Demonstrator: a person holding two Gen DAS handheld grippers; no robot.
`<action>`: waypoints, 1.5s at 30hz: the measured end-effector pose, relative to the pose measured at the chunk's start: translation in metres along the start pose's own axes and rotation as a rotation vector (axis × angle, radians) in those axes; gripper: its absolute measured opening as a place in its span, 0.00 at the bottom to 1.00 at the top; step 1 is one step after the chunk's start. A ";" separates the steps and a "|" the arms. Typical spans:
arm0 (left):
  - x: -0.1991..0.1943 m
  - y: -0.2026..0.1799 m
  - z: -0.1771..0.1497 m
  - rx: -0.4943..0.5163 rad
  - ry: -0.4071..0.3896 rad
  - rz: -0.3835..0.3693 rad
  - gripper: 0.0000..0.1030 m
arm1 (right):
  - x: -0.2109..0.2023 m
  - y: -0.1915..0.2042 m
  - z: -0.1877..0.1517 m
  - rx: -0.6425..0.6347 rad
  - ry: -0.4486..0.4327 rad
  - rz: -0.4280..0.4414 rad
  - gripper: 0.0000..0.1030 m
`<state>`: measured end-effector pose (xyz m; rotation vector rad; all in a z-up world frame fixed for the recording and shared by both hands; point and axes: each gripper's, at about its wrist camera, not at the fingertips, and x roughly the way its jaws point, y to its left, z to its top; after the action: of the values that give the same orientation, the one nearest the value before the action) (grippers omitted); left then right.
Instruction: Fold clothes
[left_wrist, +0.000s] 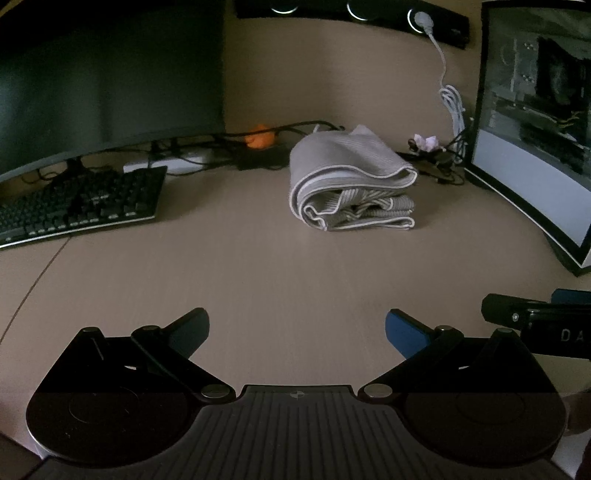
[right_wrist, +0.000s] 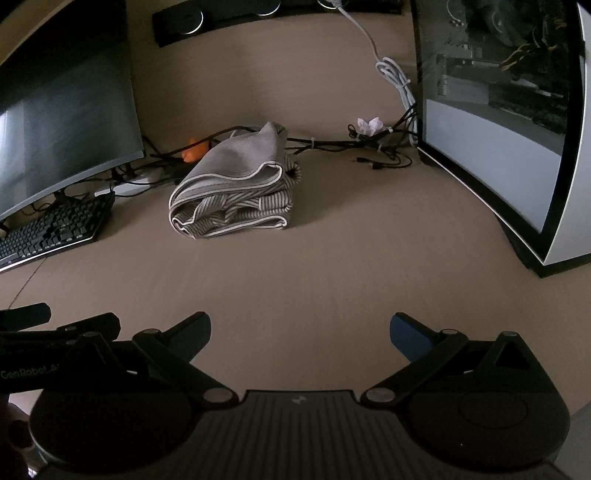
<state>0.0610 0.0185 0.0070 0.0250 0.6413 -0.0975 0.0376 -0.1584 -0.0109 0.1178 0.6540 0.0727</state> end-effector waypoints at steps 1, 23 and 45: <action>0.000 -0.001 0.000 0.001 0.002 -0.003 1.00 | 0.000 0.000 0.000 -0.002 0.000 0.001 1.00; 0.010 -0.002 -0.003 -0.031 0.065 0.007 1.00 | 0.010 -0.008 0.002 -0.009 0.031 0.021 1.00; 0.049 0.001 -0.017 -0.031 -0.036 0.027 1.00 | 0.041 -0.025 -0.009 -0.043 -0.172 0.023 1.00</action>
<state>0.0900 0.0167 -0.0357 0.0020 0.6059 -0.0623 0.0654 -0.1780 -0.0455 0.0887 0.4790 0.0981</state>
